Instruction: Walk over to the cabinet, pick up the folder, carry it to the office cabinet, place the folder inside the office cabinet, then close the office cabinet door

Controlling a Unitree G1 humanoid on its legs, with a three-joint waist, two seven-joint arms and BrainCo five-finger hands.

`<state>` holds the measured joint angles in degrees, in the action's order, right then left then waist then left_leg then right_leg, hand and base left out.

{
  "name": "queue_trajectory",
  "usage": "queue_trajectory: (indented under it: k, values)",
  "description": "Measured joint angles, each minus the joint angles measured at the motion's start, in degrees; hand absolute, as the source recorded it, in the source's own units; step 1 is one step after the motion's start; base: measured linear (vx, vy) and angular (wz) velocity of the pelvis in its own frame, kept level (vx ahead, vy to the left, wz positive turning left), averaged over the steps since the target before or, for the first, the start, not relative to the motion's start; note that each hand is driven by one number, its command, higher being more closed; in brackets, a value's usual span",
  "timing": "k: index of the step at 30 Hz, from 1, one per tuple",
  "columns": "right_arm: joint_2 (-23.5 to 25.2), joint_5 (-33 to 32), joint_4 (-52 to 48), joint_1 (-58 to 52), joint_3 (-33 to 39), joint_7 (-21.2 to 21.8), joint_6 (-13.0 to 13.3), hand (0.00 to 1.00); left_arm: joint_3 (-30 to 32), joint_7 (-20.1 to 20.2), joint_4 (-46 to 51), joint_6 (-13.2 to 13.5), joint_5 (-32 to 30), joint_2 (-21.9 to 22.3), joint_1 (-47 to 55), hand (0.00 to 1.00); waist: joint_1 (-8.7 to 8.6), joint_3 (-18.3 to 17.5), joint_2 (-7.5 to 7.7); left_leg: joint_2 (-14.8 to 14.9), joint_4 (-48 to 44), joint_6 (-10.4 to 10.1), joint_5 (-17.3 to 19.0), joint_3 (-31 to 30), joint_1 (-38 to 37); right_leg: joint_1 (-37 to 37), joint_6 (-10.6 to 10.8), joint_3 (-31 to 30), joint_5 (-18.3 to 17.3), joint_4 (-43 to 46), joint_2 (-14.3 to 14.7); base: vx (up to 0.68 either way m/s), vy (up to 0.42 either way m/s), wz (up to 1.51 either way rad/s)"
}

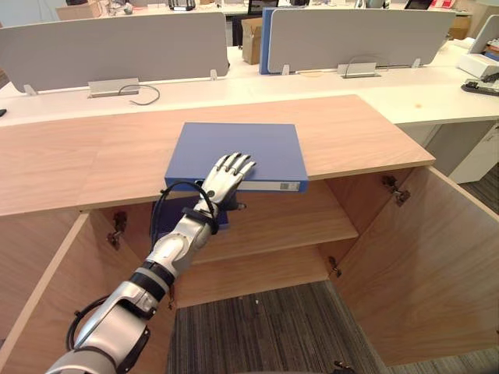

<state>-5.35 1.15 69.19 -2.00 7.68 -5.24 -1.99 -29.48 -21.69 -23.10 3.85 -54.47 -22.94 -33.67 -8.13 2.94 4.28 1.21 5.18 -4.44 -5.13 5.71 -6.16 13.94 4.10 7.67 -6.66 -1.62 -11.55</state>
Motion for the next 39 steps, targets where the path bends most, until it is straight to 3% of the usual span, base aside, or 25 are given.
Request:
queue_trajectory:
  k: [1, 2, 10, 28, 31, 34, 36, 39]
  values:
    - [0.00, 0.00, 0.00, 0.01, -0.01, 0.00, 0.00, 0.00, 0.00, -0.38, -0.01, -0.02, -0.01, 0.00, 0.00, 0.00, -0.06, 0.02, 0.03, 0.00, 0.00, -0.01, 0.04, 0.02, 0.00, 0.00, 0.06, 0.00, 0.04, 0.00, 0.00, 0.00, 0.000, 0.00]
    - [0.00, 0.00, 0.00, 0.01, -0.01, 0.00, 0.01, 0.00, 0.00, -0.47, -0.03, -0.03, -0.02, 0.00, 0.00, 1.00, -0.07, 0.03, 0.04, 0.00, -0.02, -0.02, 0.05, 0.03, 0.00, -0.01, 0.06, 0.00, 0.04, 0.00, 0.00, 0.00, 0.000, 0.00]
    - [-0.02, 0.00, 0.00, 0.04, -0.02, -0.34, 0.08, 0.00, 1.53, -3.27, -2.43, -0.55, -1.36, 0.01, -2.66, 1.00, -0.59, 0.20, 0.32, 0.01, -0.09, -0.02, 0.23, 0.23, -0.10, 0.00, 0.05, -0.02, 0.05, 0.00, -0.01, 0.00, 0.000, 0.00]
    - [-0.51, 0.01, 0.08, -0.46, -0.53, -0.58, 1.42, 0.00, -0.67, -3.75, -8.34, 0.98, -5.00, -0.31, -6.77, 1.00, -0.64, 0.74, 0.15, 0.08, 0.10, -0.04, 0.40, 0.18, -1.04, 0.83, 0.01, -0.01, -0.03, 0.08, -0.01, -0.02, 0.004, -0.01]
    - [-0.60, -0.06, 0.02, -0.47, -0.75, -0.86, 1.65, 0.00, 3.75, -3.33, 3.05, -0.79, -2.76, 0.63, -0.46, 1.00, -0.78, 1.51, -0.08, 0.06, -0.10, -0.04, 0.38, 0.15, -0.75, 0.44, 0.09, 0.00, -0.03, 0.15, -0.08, 0.00, 0.000, 0.00]
    - [-0.85, -0.02, 0.07, -0.67, -1.01, -1.39, 1.40, 0.00, 4.76, -3.18, 19.67, -0.38, 1.41, 3.59, 9.49, 1.00, -0.55, 1.49, -0.14, 0.06, -0.15, -0.03, 0.38, -0.19, 0.14, -0.29, 0.36, 0.61, 0.07, 0.29, -0.05, 0.01, -0.004, 0.06]
    - [-0.89, -0.01, 0.09, -1.07, -1.01, -1.81, 1.04, 0.00, 3.31, -2.96, 28.31, 1.82, 4.95, 5.40, 14.81, 1.00, 0.11, 1.43, -0.24, 0.19, -0.16, -0.03, 0.37, -0.35, 0.11, -0.31, 0.38, 1.52, 0.09, 0.82, 0.06, 0.04, -0.015, 0.09]
    - [-1.07, 0.00, 0.11, -1.19, -1.15, -2.23, 0.90, 0.00, 0.14, -1.57, 37.49, 7.45, 14.42, 7.30, 19.83, 1.00, 1.47, 1.00, -0.96, 0.56, -0.16, -0.03, 0.37, -0.30, 0.01, -0.81, 0.38, 1.61, 0.09, 2.09, 0.32, 0.01, -0.002, 0.02]
